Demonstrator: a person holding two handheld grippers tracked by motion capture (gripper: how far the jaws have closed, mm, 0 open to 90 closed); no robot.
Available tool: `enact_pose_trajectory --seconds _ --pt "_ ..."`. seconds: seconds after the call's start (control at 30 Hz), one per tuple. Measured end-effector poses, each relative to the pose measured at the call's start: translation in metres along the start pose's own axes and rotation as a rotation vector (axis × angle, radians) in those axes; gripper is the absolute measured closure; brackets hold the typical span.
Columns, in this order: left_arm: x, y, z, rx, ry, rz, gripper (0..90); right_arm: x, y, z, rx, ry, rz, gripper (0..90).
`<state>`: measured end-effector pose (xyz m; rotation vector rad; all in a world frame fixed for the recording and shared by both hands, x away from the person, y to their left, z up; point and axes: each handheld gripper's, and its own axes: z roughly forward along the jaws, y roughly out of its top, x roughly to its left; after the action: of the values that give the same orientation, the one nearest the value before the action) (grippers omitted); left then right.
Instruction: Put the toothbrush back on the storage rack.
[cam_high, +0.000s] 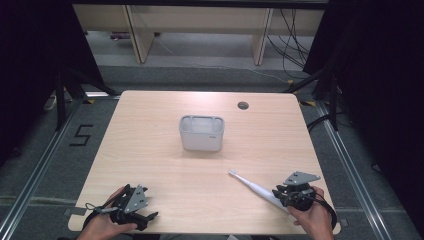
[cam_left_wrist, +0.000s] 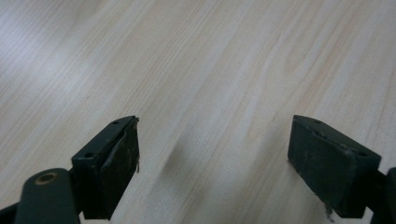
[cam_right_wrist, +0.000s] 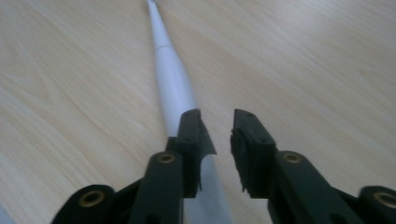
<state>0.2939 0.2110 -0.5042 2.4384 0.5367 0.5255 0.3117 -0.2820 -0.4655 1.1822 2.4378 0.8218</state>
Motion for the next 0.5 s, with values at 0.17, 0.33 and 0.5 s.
enact_pose_trajectory --seconds 0.17,0.33,0.5 --pt "0.000 0.000 0.000 0.002 -0.002 -0.004 16.4 0.004 0.009 0.001 0.054 0.027 -0.013 58.9" --pt "0.000 0.000 0.000 0.001 -0.002 -0.003 16.3 0.006 0.021 0.010 0.125 0.050 -0.073 52.3" --pt "0.000 0.000 0.000 0.001 -0.003 -0.002 16.4 0.011 0.036 0.020 0.200 0.060 -0.120 52.5"
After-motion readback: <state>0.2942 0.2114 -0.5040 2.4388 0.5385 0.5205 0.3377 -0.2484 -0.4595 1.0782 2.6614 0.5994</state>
